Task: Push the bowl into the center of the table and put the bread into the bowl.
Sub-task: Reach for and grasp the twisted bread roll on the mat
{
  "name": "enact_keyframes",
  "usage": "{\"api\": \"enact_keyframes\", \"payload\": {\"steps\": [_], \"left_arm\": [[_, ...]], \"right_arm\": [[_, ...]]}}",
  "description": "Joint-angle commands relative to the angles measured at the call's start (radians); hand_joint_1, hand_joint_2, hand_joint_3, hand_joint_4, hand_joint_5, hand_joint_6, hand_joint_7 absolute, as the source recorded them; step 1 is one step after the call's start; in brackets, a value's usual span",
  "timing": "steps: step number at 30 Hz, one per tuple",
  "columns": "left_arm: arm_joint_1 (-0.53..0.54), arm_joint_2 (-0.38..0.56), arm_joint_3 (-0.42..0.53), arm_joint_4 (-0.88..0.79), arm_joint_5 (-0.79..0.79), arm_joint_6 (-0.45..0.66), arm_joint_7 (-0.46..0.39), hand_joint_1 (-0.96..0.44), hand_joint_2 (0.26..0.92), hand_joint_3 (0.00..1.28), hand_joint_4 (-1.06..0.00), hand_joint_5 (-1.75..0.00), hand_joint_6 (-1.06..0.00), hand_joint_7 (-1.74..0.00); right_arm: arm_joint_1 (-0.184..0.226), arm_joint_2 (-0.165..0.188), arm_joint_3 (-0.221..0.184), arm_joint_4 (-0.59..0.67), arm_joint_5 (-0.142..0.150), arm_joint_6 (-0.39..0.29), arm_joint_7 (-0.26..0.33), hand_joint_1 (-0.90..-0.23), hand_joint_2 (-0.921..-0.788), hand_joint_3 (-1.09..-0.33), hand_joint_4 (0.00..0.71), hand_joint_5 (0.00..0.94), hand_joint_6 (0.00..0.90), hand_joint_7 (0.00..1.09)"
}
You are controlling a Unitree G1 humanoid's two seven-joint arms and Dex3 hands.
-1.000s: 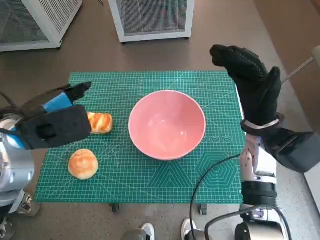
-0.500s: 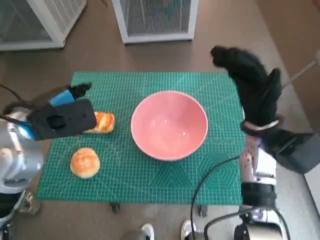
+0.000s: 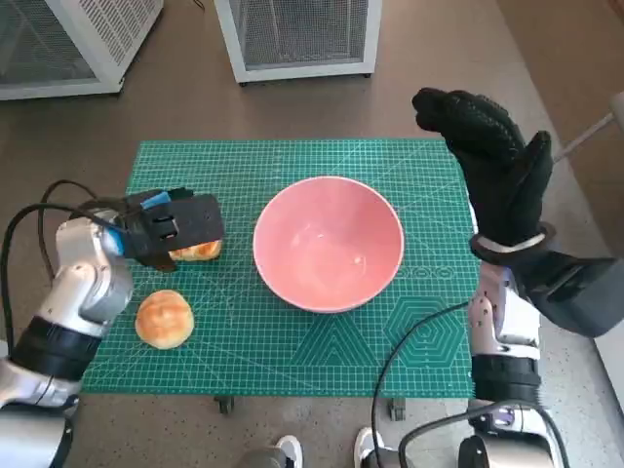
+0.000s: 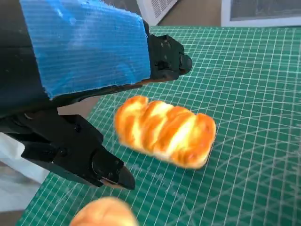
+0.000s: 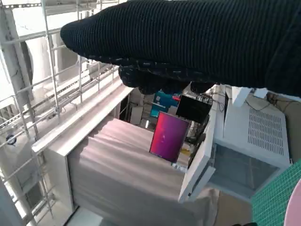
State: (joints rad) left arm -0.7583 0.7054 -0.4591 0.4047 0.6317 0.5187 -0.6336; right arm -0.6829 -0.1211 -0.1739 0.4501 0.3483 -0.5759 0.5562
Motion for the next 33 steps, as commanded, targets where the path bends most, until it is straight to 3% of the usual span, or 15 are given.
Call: {"api": "enact_keyframes", "payload": {"steps": [1,11,17,20,23,24,25,27,30,33], "left_arm": [[-0.039,-0.036,-0.022,0.090,0.029,-0.046,0.029,-0.03,0.708,0.02,-0.08,-0.01,-0.23,-0.02],[-0.093,-0.096,-0.049,0.281,0.055,-0.140,0.083,-0.04,0.715,0.02,-0.13,-0.02,-0.27,-0.03],[-0.122,-0.122,-0.060,0.390,0.063,-0.196,0.133,-0.01,0.755,0.04,-0.17,-0.02,-0.30,-0.03],[-0.130,-0.133,-0.059,0.435,0.063,-0.223,0.161,0.03,0.779,0.05,-0.24,-0.04,-0.33,-0.03],[-0.134,-0.141,-0.057,0.479,0.064,-0.253,0.195,0.09,0.824,0.08,-0.42,-0.11,-0.36,-0.02],[-0.135,-0.142,-0.057,0.489,0.064,-0.260,0.204,0.18,0.859,0.14,-0.44,-0.59,-0.39,-0.02],[-0.135,-0.145,-0.058,0.502,0.067,-0.269,0.219,0.24,0.881,0.18,-0.45,-0.90,-0.40,-0.01],[-0.137,-0.150,-0.062,0.530,0.072,-0.284,0.244,0.30,0.901,0.22,-0.46,-1.17,-0.43,-0.02],[-0.140,-0.158,-0.073,0.572,0.087,-0.304,0.283,0.34,0.914,0.24,-0.47,-1.36,-0.49,-0.04],[-0.142,-0.166,-0.085,0.617,0.103,-0.327,0.334,0.35,0.919,0.24,-0.49,-1.41,-0.55,-0.06]], "right_arm": [[0.032,-0.010,0.002,-0.005,0.001,0.015,0.002,-0.625,-0.921,-0.764,0.192,0.002,0.073,0.30],[0.038,-0.013,0.002,-0.016,0.001,0.019,-0.001,-0.628,-0.921,-0.763,0.193,0.002,0.076,0.30],[0.040,-0.014,0.004,-0.021,0.001,0.022,-0.002,-0.625,-0.921,-0.763,0.194,0.002,0.077,0.30],[0.042,-0.014,0.004,-0.024,0.003,0.024,-0.002,-0.625,-0.921,-0.763,0.194,0.002,0.078,0.30],[0.043,-0.015,0.003,-0.027,0.004,0.025,-0.001,-0.624,-0.921,-0.762,0.194,0.001,0.078,0.30],[0.043,-0.015,0.003,-0.027,0.005,0.026,0.000,-0.624,-0.921,-0.762,0.194,0.001,0.078,0.29],[0.043,-0.016,0.003,-0.028,0.005,0.027,0.000,-0.624,-0.921,-0.762,0.194,0.001,0.079,0.29],[0.044,-0.017,0.002,-0.031,0.006,0.028,0.000,-0.624,-0.921,-0.761,0.194,0.001,0.079,0.29],[0.047,-0.018,0.003,-0.037,0.005,0.029,-0.001,-0.623,-0.921,-0.759,0.195,0.001,0.080,0.29],[0.049,-0.019,0.003,-0.042,0.004,0.030,-0.002,-0.624,-0.921,-0.758,0.195,0.002,0.082,0.29]]}}
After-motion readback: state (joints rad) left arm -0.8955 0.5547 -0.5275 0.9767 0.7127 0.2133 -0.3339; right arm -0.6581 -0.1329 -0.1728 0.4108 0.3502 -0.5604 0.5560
